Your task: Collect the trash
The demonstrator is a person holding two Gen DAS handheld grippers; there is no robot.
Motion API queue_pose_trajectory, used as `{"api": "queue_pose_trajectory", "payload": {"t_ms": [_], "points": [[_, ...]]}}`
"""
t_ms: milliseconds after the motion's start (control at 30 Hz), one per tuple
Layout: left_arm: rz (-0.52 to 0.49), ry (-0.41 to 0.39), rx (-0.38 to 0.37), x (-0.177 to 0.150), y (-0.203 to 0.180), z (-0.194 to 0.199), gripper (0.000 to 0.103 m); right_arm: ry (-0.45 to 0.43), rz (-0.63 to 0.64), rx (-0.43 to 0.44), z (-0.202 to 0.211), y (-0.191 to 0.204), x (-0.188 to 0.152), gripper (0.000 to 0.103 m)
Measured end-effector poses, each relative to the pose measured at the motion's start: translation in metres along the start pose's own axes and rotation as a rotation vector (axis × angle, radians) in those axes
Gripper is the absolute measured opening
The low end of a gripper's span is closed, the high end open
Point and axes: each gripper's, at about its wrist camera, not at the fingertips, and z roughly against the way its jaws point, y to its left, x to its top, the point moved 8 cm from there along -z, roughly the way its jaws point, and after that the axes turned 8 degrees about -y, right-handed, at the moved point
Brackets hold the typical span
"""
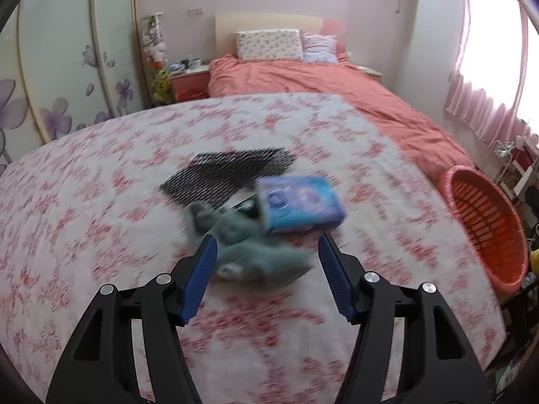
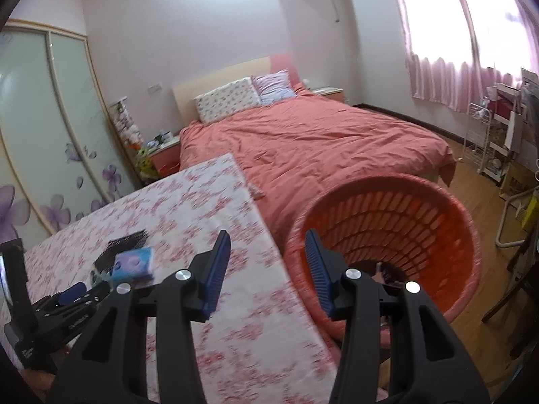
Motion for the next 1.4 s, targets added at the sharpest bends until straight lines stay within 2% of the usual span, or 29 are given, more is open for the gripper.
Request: {"api": "queue_pose_trajectory", "payload": {"t_ms": [267,400,467,500,567,667,733,900,933,967,1033,1233,1400], "points": [[0.132,0.057,0.000,-0.004,0.020,-0.015,0.062,0.028,0.043,0.034,0.000,0.030,-0.011,0.046],[0.117,0.085,0.009,-0.013,0.024,-0.022,0.061,0.042,0.056,0.042,-0.001,0.035,-0.015,0.046],[0.110,0.091,0.002,-0.019,0.029,-0.021,0.045,0.045,0.062,0.045,-0.001,0.037,-0.016,0.046],[0.108,0.093,-0.009,-0.022,0.033,-0.019,0.042,0.048,0.063,0.045,-0.002,0.038,-0.017,0.046],[0.114,0.087,-0.020,-0.024,0.038,-0.016,0.027,0.056,0.060,0.047,-0.004,0.039,-0.019,0.046],[0.112,0.073,-0.013,-0.022,0.049,-0.010,0.020,0.067,0.056,0.055,-0.006,0.044,-0.022,0.046],[0.113,0.065,-0.003,-0.021,0.058,-0.008,0.020,0.071,0.061,0.064,-0.005,0.049,-0.024,0.046],[0.151,0.063,0.016,-0.024,0.089,-0.005,0.022,0.076,0.083,0.082,-0.005,0.062,-0.026,0.046],[0.181,0.063,0.012,-0.025,0.095,-0.004,0.029,0.078,0.086,0.086,-0.005,0.065,-0.027,0.046],[0.195,0.062,0.010,-0.024,0.097,-0.003,0.041,0.082,0.088,0.090,-0.006,0.068,-0.028,0.046],[0.214,0.048,0.020,-0.021,0.103,-0.001,0.053,0.087,0.094,0.098,-0.006,0.074,-0.030,0.046],[0.231,0.059,-0.020,-0.018,0.094,-0.005,0.061,0.098,0.131,0.120,-0.007,0.095,-0.036,0.046],[0.218,0.098,-0.007,-0.026,0.088,-0.017,0.061,0.112,0.149,0.131,-0.013,0.108,-0.040,0.046]]}}
